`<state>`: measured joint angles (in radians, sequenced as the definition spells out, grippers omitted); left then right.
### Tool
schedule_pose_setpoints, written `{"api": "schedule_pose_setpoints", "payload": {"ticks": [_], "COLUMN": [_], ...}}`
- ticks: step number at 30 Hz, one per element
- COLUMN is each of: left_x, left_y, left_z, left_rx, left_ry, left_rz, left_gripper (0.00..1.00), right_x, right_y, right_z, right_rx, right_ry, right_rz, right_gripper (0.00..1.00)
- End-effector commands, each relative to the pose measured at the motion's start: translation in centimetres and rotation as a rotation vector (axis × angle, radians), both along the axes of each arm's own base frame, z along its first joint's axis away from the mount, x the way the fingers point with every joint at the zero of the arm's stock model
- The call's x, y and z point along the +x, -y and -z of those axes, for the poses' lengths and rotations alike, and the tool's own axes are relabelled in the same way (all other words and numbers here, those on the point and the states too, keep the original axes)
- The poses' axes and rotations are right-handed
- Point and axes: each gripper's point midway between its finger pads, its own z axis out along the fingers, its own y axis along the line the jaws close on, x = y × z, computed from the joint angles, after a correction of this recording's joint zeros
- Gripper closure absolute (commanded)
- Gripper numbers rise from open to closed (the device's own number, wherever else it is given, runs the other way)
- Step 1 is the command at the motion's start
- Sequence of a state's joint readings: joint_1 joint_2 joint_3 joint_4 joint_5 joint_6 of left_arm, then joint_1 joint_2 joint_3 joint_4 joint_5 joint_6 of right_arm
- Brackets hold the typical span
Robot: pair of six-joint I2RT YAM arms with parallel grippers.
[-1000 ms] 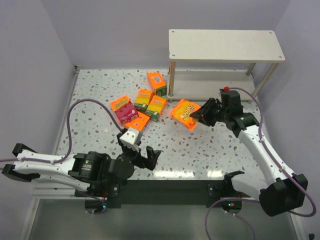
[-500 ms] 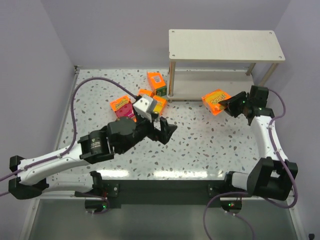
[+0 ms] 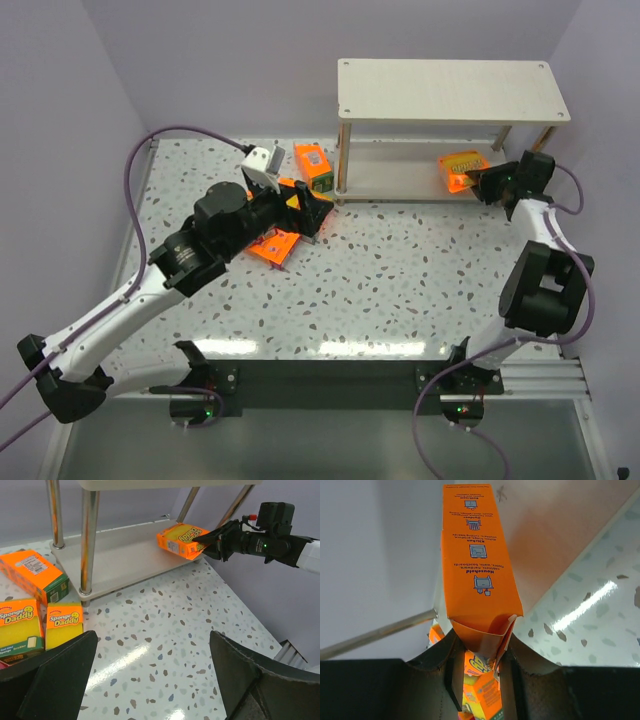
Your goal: Place and organize the cleaning sponges onto the shelf
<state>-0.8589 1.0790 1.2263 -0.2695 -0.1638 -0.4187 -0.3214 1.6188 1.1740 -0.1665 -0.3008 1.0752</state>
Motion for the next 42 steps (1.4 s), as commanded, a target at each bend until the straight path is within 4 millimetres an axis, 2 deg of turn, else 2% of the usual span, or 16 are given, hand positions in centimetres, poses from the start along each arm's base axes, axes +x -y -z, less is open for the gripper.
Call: {"api": "schedule_pose_setpoints", "payload": {"ticks": [1, 2, 6, 11, 14, 17, 18, 25, 29, 32, 42], "left_x": [0.6, 0.9, 2.0, 2.5, 2.7, 2.8, 2.9, 2.9, 2.9, 2.8, 2.7], "left_y": [-0.6, -0.9, -1.7, -1.8, -1.8, -1.9, -1.8, -1.3, -1.1, -1.1, -1.3], "left_z": [-1.4, -1.3, -0.2, 0.6, 0.9, 0.9, 1.1, 1.5, 1.8, 2.3, 2.5], "left_rx": [-0.062, -0.065, -0.067, -0.067, -0.064, -0.065, -0.063, -0.068, -0.074, -0.078, -0.083], "left_ry": [0.036, 0.035, 0.010, -0.006, -0.011, -0.009, -0.012, -0.017, -0.024, -0.032, -0.032], "left_rz": [0.013, 0.005, -0.025, -0.029, -0.030, -0.033, -0.033, -0.010, -0.007, -0.002, -0.008], "left_gripper": [0.00, 0.00, 0.00, 0.00, 0.00, 0.00, 0.00, 0.00, 0.00, 0.00, 0.00], "right_x": [3.3, 3.7, 5.1, 5.6, 5.2, 4.1, 3.8, 2.3, 1.7, 1.0, -0.2], "right_y": [2.6, 3.0, 3.8, 4.7, 4.7, 5.1, 5.2, 6.2, 6.4, 6.2, 5.4], "right_z": [-2.6, -1.5, 0.1, 2.3, 3.6, 4.4, 4.6, 6.4, 6.6, 6.5, 3.4], "right_rx": [0.011, 0.022, 0.028, 0.043, 0.059, 0.048, 0.045, 0.082, 0.078, 0.092, 0.095], "right_ry": [0.137, 0.117, 0.106, 0.079, 0.055, 0.024, 0.015, -0.042, -0.077, -0.080, -0.025], "right_rz": [0.089, 0.096, 0.096, 0.111, 0.110, 0.115, 0.116, 0.115, 0.095, 0.087, 0.073], "right_gripper": [0.97, 0.96, 0.90, 0.67, 0.61, 0.43, 0.41, 0.34, 0.25, 0.24, 0.30]}}
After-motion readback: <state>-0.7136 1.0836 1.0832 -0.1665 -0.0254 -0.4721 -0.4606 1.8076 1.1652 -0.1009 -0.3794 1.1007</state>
